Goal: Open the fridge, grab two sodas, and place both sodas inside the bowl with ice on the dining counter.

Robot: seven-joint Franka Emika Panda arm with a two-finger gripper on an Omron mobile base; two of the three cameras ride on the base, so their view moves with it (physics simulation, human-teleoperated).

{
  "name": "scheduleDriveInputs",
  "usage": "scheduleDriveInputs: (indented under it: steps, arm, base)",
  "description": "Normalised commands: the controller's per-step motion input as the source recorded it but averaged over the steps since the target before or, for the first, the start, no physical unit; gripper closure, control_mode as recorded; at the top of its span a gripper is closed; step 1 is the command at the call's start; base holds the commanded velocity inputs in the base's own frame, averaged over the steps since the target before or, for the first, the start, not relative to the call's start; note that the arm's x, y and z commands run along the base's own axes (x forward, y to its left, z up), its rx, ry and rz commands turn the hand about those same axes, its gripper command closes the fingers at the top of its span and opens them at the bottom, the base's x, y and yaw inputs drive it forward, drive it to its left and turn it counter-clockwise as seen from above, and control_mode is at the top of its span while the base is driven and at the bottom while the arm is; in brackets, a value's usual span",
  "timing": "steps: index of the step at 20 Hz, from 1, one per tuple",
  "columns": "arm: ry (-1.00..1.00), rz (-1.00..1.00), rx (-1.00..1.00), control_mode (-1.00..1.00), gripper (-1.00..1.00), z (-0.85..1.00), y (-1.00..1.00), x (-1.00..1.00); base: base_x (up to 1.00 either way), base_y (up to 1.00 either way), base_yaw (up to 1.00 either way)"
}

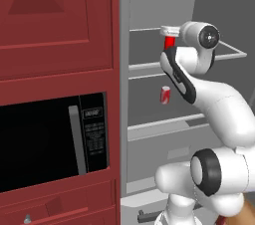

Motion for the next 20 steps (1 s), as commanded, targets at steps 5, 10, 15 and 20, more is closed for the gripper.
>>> scheduleDriveInputs:
  steps: [5,10,15,20]
  arm:
    - [0.00,0.00,0.00,-1.00,-1.00,-0.06,0.00,0.34]
    - [0.00,0.00,0.00,-1.00,-1.00,-0.10,0.00,0.23]
    - [0.00,0.00,0.00,-1.00,-1.00,-0.14,-0.01,0.18]
    - [0.00,0.00,0.00,-1.00,-1.00,-0.09,-0.03,0.24]
  base:
    - [0.00,0.00,0.00]
    - [0.00,0.00,0.00]
    - [0.00,0.00,0.00]
    - [0.00,0.00,0.00]
